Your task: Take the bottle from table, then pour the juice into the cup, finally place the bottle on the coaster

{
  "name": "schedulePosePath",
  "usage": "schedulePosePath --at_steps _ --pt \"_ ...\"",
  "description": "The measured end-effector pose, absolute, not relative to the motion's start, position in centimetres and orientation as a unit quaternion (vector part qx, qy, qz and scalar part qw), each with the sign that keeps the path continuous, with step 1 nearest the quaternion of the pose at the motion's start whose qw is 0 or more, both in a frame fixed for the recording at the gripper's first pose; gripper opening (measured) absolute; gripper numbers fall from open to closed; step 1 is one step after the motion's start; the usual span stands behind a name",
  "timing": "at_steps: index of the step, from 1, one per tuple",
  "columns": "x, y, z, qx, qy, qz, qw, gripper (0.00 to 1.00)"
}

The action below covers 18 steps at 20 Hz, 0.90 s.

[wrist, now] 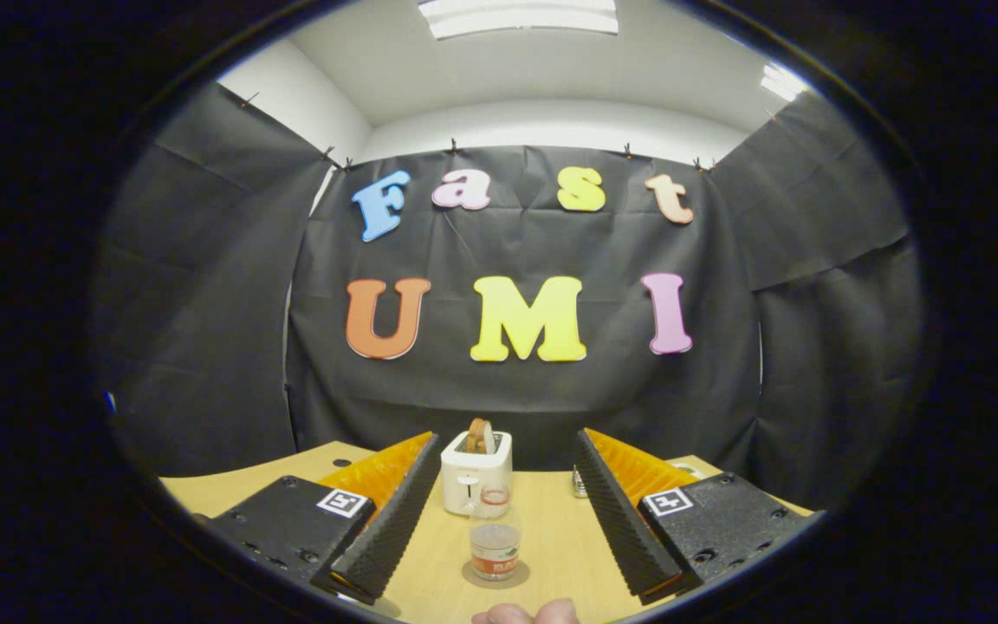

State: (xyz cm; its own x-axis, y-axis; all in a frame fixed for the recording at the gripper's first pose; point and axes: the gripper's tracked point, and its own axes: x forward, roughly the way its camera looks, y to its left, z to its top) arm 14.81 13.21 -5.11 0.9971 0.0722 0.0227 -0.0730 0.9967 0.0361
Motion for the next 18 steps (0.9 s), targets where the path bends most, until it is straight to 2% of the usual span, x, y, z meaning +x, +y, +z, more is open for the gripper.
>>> schedulePosePath --at_steps 3,12,18 --pt "11.9 13.3 -3.4 0.011 -0.017 0.035 0.999 1.0" --pt "5.5 9.5 -2.7 -0.002 -0.041 -0.027 0.999 0.99" --pt "5.4 10.3 -4.3 0.011 -0.021 -0.009 1.0 1.0"
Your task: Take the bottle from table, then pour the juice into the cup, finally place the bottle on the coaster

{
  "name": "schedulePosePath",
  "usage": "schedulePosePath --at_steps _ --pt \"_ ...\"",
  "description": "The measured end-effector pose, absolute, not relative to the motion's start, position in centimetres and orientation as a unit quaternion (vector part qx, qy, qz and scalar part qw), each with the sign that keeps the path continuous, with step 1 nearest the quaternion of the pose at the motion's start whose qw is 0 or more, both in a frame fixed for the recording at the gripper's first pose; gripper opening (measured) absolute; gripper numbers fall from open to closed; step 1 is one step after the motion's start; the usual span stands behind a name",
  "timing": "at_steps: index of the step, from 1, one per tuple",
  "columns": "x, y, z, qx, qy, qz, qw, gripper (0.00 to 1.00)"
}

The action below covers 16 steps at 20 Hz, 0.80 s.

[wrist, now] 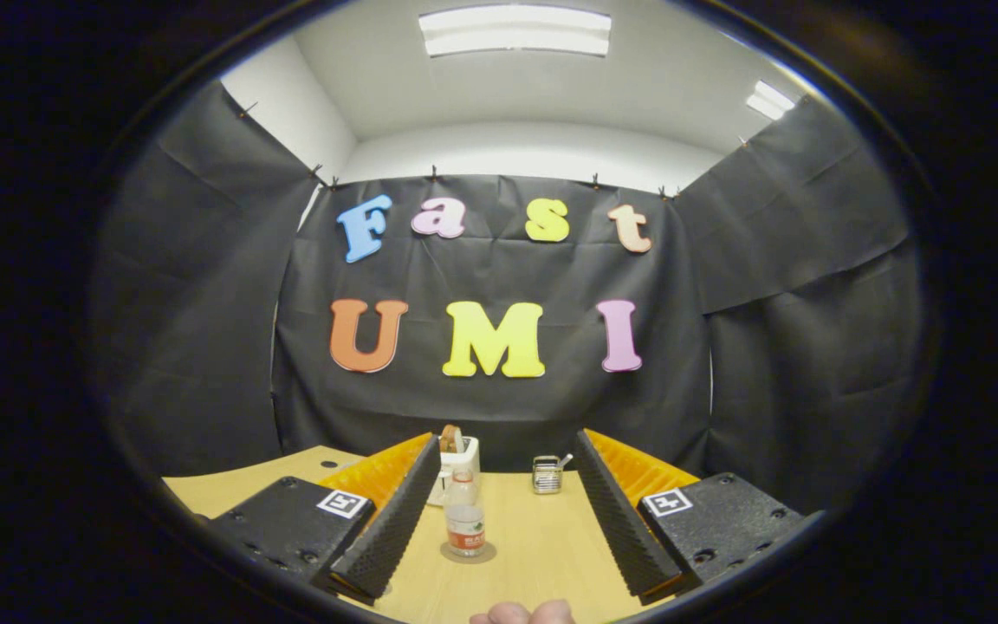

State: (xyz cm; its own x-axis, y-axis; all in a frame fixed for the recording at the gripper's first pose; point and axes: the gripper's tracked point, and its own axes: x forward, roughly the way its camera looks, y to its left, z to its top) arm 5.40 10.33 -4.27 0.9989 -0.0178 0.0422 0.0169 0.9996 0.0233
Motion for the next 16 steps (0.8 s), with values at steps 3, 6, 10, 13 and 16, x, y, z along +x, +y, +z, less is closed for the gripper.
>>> schedulePosePath --at_steps 3,6,10,13,16 --pt "5.6 11.0 -5.3 0.021 -0.008 0.002 1.0 1.0" --pt "5.8 11.5 -6.1 0.011 0.0 0.008 1.0 1.0" --pt "6.0 11.9 -6.7 0.022 0.004 0.018 1.0 1.0" --pt "6.1 11.8 -7.5 0.02 0.013 0.018 1.0 1.0" --pt "6.2 11.5 -7.7 0.026 0.016 0.018 0.999 1.0"
